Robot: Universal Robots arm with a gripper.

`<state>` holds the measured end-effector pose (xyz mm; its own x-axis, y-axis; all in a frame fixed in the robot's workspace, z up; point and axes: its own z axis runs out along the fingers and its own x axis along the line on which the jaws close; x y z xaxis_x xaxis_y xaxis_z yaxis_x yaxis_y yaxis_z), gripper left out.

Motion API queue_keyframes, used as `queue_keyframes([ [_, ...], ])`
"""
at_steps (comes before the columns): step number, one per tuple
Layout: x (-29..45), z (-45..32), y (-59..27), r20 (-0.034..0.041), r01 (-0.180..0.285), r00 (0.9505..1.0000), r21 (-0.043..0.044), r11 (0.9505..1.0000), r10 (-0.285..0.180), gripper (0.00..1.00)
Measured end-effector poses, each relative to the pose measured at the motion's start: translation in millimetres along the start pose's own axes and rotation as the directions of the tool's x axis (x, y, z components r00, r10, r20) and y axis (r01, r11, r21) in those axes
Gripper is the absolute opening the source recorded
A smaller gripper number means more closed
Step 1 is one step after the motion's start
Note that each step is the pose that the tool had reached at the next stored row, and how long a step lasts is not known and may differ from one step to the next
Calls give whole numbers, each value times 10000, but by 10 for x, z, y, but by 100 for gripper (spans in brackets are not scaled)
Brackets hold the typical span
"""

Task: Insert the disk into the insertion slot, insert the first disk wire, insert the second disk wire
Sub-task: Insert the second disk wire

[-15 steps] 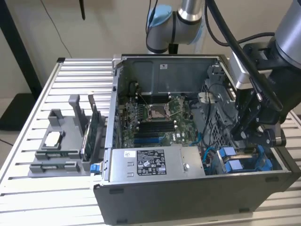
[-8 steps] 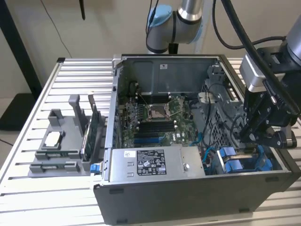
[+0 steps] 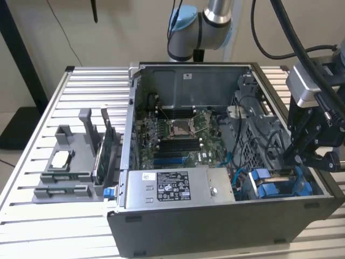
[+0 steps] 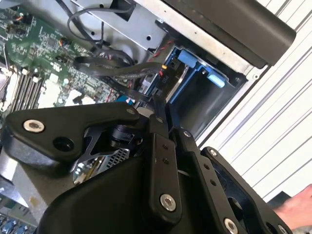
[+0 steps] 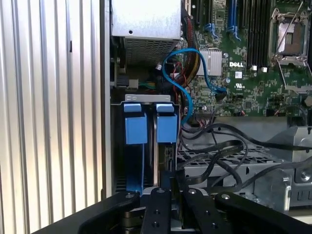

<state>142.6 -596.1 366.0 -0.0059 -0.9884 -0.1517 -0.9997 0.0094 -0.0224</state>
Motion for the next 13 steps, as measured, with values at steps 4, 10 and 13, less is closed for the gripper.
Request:
queue_keyframes([
  [4, 0, 0, -2, 1, 0, 10000, 0, 10000, 0, 16],
  [10, 0, 1, -14, -5, -2, 10000, -29, 10000, 2, 16],
  [13, 0, 2, -36, -36, -20, 10000, -138, 9999, 19, 16],
])
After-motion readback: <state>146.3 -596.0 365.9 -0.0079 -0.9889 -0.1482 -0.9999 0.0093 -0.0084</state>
